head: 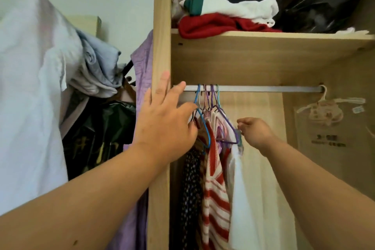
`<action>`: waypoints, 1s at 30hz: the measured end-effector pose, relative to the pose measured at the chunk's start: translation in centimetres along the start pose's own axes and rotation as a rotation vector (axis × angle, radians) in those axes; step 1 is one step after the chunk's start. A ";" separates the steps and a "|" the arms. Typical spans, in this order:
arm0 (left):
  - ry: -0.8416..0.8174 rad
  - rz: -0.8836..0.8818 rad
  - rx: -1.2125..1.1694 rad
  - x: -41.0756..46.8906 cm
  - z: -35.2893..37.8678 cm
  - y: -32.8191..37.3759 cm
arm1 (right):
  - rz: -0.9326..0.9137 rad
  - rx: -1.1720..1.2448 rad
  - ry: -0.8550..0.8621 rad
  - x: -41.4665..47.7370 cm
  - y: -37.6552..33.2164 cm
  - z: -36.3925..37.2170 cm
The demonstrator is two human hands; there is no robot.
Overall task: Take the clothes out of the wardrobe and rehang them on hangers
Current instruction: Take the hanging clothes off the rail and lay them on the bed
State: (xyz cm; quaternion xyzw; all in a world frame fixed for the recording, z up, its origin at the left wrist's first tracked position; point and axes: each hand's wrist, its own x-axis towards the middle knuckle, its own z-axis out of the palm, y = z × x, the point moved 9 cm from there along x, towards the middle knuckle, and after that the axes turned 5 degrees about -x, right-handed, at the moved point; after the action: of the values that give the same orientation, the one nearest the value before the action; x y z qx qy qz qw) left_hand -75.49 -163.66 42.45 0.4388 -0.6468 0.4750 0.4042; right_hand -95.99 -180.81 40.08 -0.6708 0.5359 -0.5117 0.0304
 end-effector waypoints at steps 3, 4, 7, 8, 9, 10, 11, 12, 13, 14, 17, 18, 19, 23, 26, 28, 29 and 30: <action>0.024 -0.014 0.033 0.0 0.1 0.0 | 0.021 0.072 -0.029 2.3 0.8 0.7; 0.031 -0.019 0.030 -0.1 0.1 0.0 | 0.035 0.088 -0.042 2.9 1.1 0.9; 0.053 -0.030 0.011 -0.1 0.1 0.0 | 0.096 0.082 -0.123 4.0 2.0 2.2; 0.056 -0.029 0.013 -0.2 0.1 0.0 | 0.119 0.092 -0.145 4.1 2.3 2.7; 0.062 -0.027 0.015 -0.2 0.1 -0.1 | 0.128 0.081 -0.146 4.3 2.6 3.1; 0.069 -0.023 0.018 -0.2 0.1 0.0 | 0.112 0.039 -0.124 4.6 2.6 3.2; 0.077 -0.020 0.022 -0.2 0.0 0.0 | 0.093 -0.018 -0.088 4.8 2.6 3.1; 0.079 -0.018 0.025 -0.2 0.0 0.0 | 0.081 -0.061 -0.053 5.0 2.6 2.8; 0.078 -0.018 0.026 -0.2 0.0 0.1 | 0.071 -0.076 -0.018 5.3 2.6 2.4; 0.076 -0.020 0.023 -0.2 0.0 0.0 | 0.064 -0.075 0.009 5.5 2.7 2.1; 0.078 -0.023 0.008 -0.2 0.0 0.0 | 0.052 -0.018 0.133 5.6 3.2 0.1; 0.081 -0.022 0.007 -0.2 0.0 0.0 | 0.045 0.013 0.168 5.6 3.3 -0.6; 0.085 -0.021 0.008 -0.2 0.0 0.0 | 0.039 0.045 0.198 5.5 3.5 -1.1; 0.099 -0.024 -0.013 -0.2 -0.3 0.0 | 0.003 0.060 0.243 4.2 3.3 -3.5; 0.104 -0.015 -0.016 -0.2 -0.4 0.0 | -0.007 0.030 0.232 2.0 3.4 -5.2; 0.109 -0.004 -0.029 -0.2 -0.5 0.1 | -0.016 0.000 0.217 -0.1 3.6 -6.4; 0.107 0.000 -0.034 -0.2 -0.5 0.1 | -0.022 -0.013 0.211 -1.1 3.7 -7.1; 0.103 0.000 -0.040 -0.2 -0.6 0.1 | -0.028 -0.029 0.207 -2.4 3.7 -7.9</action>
State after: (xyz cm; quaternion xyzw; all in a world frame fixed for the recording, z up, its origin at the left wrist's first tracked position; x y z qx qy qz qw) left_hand -75.45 -163.07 42.38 0.4055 -0.6346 0.4838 0.4458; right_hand -103.98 -176.53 40.12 -0.6220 0.5343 -0.5709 -0.0421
